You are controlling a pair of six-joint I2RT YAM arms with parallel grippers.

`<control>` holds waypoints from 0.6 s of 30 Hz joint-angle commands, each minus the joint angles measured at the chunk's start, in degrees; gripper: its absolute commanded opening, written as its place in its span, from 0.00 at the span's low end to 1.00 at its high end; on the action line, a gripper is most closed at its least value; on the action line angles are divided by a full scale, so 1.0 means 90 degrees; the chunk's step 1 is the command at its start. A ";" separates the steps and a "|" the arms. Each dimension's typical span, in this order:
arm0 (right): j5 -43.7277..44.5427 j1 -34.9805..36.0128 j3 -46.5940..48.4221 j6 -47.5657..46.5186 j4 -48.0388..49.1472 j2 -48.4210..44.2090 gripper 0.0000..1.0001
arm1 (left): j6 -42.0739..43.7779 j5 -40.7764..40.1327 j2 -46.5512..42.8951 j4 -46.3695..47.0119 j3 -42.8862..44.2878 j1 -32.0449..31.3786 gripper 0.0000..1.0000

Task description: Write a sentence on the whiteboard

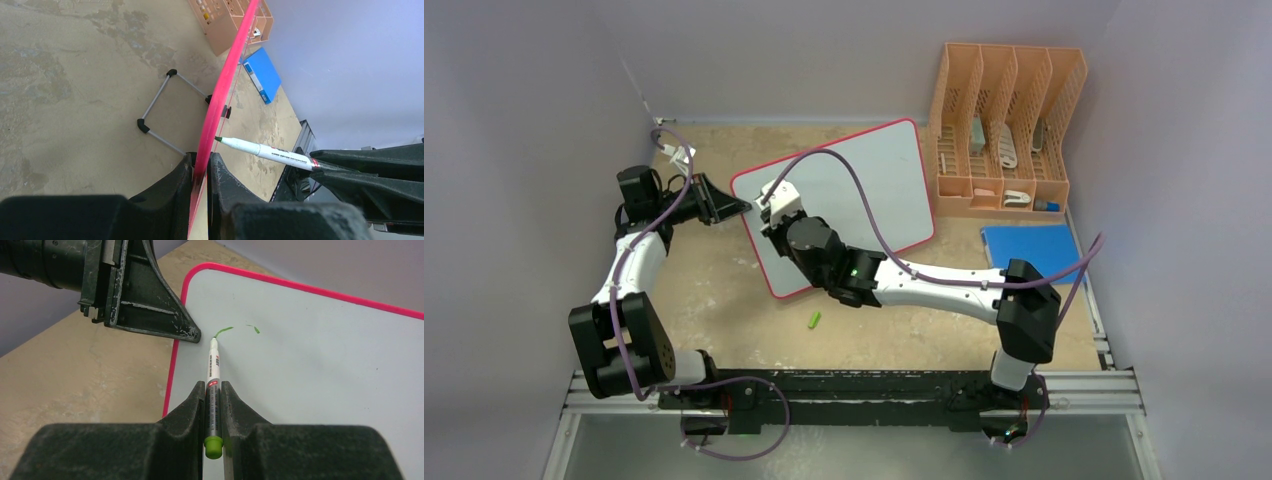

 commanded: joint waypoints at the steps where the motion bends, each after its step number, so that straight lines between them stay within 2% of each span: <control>1: -0.0021 0.0023 0.0245 -0.0103 0.0005 0.0016 0.00 | 0.0203 -0.0246 -0.0031 -0.0222 0.0087 -0.0183 0.00; 18: -0.0096 0.0090 0.0034 -0.0042 -0.0288 -0.0109 0.00 | 0.0206 -0.0252 -0.0025 -0.0222 0.0094 -0.0181 0.00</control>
